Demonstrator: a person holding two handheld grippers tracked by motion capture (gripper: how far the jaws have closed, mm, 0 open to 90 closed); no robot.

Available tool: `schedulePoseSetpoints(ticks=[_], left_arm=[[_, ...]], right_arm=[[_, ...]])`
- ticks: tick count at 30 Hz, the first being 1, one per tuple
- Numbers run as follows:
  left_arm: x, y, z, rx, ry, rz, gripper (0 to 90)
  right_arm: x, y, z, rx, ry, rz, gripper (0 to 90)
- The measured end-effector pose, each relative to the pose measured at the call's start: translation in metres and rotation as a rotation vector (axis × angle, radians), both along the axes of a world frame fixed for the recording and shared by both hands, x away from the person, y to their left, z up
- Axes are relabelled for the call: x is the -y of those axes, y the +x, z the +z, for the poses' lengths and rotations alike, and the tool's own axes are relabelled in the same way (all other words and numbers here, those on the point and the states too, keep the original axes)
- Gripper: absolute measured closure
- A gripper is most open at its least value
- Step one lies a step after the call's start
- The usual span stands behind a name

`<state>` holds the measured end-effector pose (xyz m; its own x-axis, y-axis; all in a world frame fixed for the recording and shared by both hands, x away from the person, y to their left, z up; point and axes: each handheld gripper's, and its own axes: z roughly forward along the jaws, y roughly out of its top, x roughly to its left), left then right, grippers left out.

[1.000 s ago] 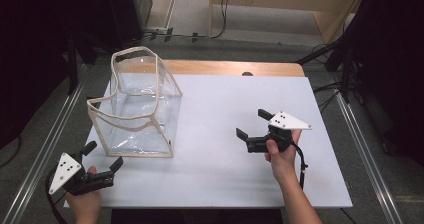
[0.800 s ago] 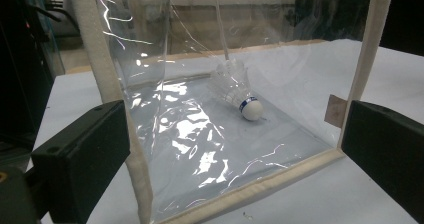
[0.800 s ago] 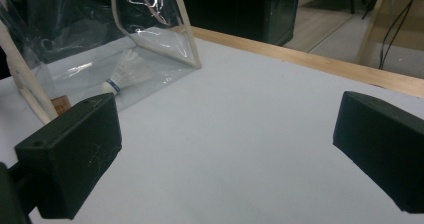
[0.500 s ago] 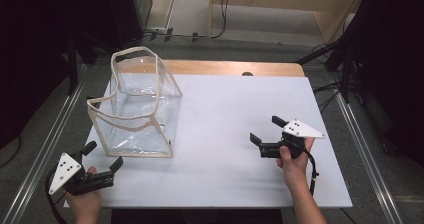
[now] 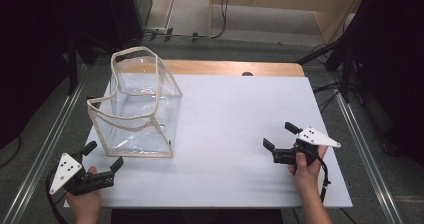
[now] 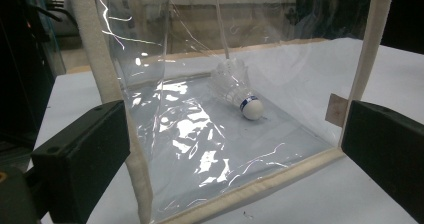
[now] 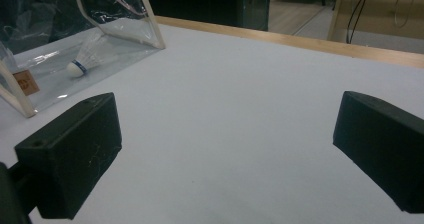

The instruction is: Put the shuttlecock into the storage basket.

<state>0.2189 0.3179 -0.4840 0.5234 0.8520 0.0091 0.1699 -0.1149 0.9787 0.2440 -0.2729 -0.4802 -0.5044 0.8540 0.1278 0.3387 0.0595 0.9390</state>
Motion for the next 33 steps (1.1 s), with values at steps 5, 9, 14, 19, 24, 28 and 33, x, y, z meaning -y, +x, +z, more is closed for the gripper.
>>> schedulePoseSetpoints(ticks=[5, 9, 14, 19, 24, 28, 33], left_arm=[[0.0, 0.0, 0.0, -0.001, 0.0, 0.0, 0.0], [0.0, 0.0, 0.0, -0.001, -0.003, -0.001, 0.0], [0.0, 0.0, 0.0, -0.001, -0.003, 0.0, 0.0], [0.0, 0.0, 0.0, 0.0, -0.004, -0.002, 0.0], [0.0, 0.0, 0.0, -0.001, -0.004, -0.003, 0.0], [0.0, 0.0, 0.0, -0.001, -0.005, -0.002, 0.0], [0.0, 0.0, 0.0, -0.001, -0.004, -0.002, 0.0]], right_arm=[[0.011, -0.006, -0.003, -0.002, -0.003, -0.018, 0.0], [0.019, -0.011, -0.005, -0.002, -0.005, -0.036, 0.0], [0.029, -0.016, -0.008, -0.004, -0.009, -0.056, 0.0], [0.038, -0.021, -0.01, -0.008, -0.009, -0.073, 0.0], [0.046, -0.025, -0.012, -0.009, -0.01, -0.089, 0.0], [0.053, -0.029, -0.014, -0.012, -0.007, -0.095, 0.0], [0.062, -0.033, -0.016, -0.002, 0.0, -0.102, 0.0]])
